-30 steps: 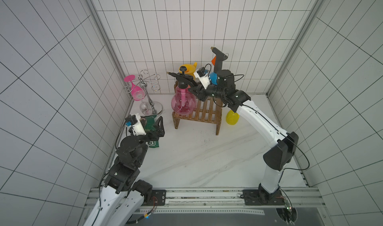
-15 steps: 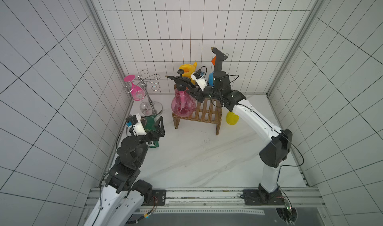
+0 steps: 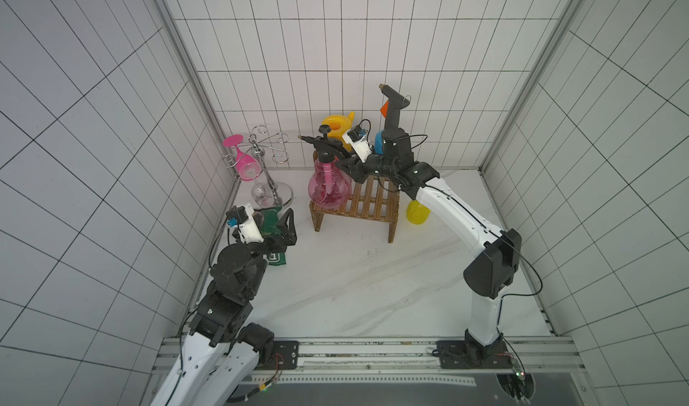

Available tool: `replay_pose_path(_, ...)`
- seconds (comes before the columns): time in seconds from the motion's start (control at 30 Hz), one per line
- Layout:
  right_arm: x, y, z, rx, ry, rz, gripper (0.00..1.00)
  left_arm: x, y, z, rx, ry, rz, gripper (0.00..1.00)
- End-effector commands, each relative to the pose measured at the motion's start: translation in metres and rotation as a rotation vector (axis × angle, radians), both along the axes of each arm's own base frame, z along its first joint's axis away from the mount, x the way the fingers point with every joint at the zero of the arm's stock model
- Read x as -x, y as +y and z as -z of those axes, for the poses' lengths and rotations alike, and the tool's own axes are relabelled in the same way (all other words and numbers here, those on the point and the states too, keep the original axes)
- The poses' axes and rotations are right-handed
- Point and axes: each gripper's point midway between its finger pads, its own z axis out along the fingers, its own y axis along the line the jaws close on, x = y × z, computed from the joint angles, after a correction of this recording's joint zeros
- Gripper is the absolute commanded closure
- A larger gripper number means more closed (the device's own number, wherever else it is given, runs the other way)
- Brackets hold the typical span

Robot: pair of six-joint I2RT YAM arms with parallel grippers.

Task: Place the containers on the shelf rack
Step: 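Place the container on the shelf.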

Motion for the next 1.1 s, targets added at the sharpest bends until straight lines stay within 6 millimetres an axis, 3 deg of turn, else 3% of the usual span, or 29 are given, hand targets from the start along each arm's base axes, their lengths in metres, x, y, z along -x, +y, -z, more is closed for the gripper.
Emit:
replay_pose_path(0.0,-0.007,-0.002,-0.03,-0.069,-0.074,0.014,0.77,-0.001,-0.001,0.0,-0.006,-0.008,0.003,0.01)
replay_pose_path(0.5,-0.002,-0.008,-0.036,-0.087,-0.073,0.024,0.5,-0.003,-0.004,-0.003,-0.003,-0.013,0.014,0.01)
replay_pose_path(0.8,0.009,-0.019,-0.041,-0.089,-0.075,0.033,0.23,-0.002,-0.004,-0.003,0.0,-0.015,0.019,0.01)
replay_pose_path(1.07,0.028,-0.033,-0.041,-0.084,-0.07,0.026,0.15,-0.003,-0.007,-0.004,0.01,-0.014,0.033,0.01)
